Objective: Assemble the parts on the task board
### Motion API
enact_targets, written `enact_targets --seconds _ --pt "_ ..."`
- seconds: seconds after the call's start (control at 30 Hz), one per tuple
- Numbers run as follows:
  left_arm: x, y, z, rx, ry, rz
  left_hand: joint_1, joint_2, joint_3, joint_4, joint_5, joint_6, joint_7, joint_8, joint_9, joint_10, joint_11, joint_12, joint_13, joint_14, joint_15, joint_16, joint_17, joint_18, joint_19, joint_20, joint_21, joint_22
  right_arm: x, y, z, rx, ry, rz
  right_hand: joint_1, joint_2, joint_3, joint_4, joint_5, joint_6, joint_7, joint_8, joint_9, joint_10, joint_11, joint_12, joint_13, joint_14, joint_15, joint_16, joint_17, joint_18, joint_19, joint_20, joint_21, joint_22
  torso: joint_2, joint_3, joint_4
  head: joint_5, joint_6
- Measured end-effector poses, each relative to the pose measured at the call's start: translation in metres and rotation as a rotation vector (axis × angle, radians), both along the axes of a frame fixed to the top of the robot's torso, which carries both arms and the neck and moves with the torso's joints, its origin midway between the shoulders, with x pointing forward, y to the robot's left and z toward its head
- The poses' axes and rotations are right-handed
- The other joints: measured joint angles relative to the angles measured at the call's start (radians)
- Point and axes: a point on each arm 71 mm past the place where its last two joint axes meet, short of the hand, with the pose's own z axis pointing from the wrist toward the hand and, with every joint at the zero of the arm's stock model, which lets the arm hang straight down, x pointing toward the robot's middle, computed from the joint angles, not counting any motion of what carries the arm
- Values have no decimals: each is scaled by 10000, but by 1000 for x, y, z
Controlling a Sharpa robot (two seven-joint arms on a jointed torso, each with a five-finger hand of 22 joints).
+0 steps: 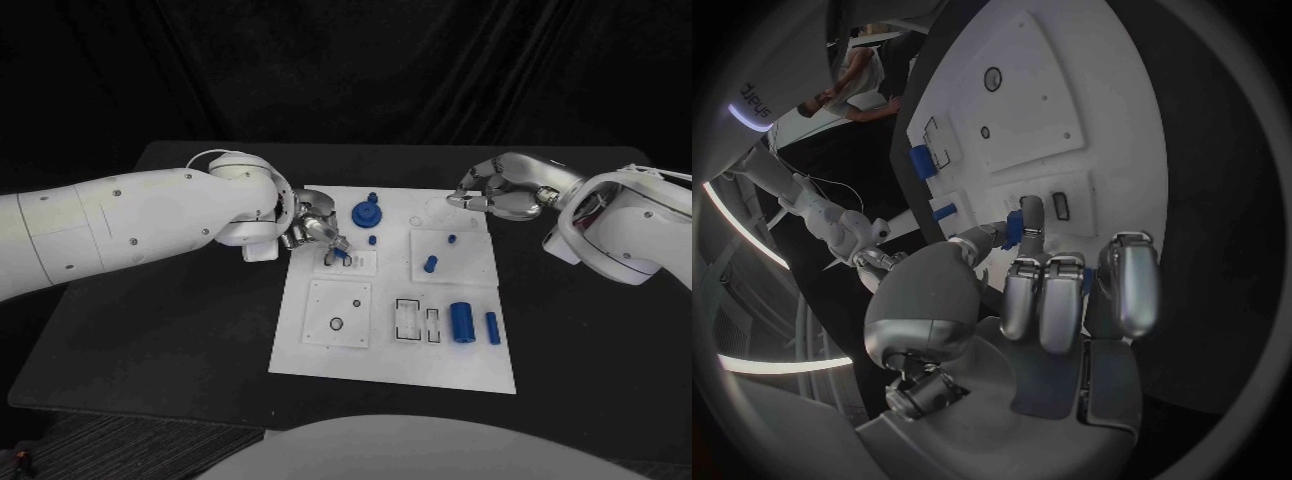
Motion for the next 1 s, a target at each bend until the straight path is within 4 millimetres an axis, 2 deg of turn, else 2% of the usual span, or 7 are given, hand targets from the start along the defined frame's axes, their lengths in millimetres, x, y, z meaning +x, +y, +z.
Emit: enact_targets --seconds 0.33,0.6,1.0 --pt "-2 -2 -1 -69 93 -24 0 0 0 0 0 37 -3 0 -1 1 1 0 0 0 0 0 0 0 0 0 0 -1 0 1 0 -1 6 8 0 0 0 0 0 0 0 0 1 0 0 0 -1 0 0 0 0 0 0 0 0 -1 -1 8 0 7 0" --pt "-1 -3 -3 -75 130 -9 0 -1 -1 -1 0 55 15 1 8 1 1 0 0 0 0 0 0 0 0 0 0 -1 0 0 -1 -10 20 0 0 0 0 0 -1 0 0 0 1 0 0 0 -1 0 0 0 0 0 0 0 -49 -1 -10 6 24 -22 0" --pt "-2 -5 -7 -69 243 -42 -1 -3 -2 -2 -3 57 20 -15 8 2 2 0 0 0 0 0 0 -1 0 0 0 -1 0 1 -1 -24 47 26 39 39 0 0 -1 0 0 0 2 0 0 0 -1 0 0 0 0 0 0 0 -49 -1 3 -1 -7 50 0"
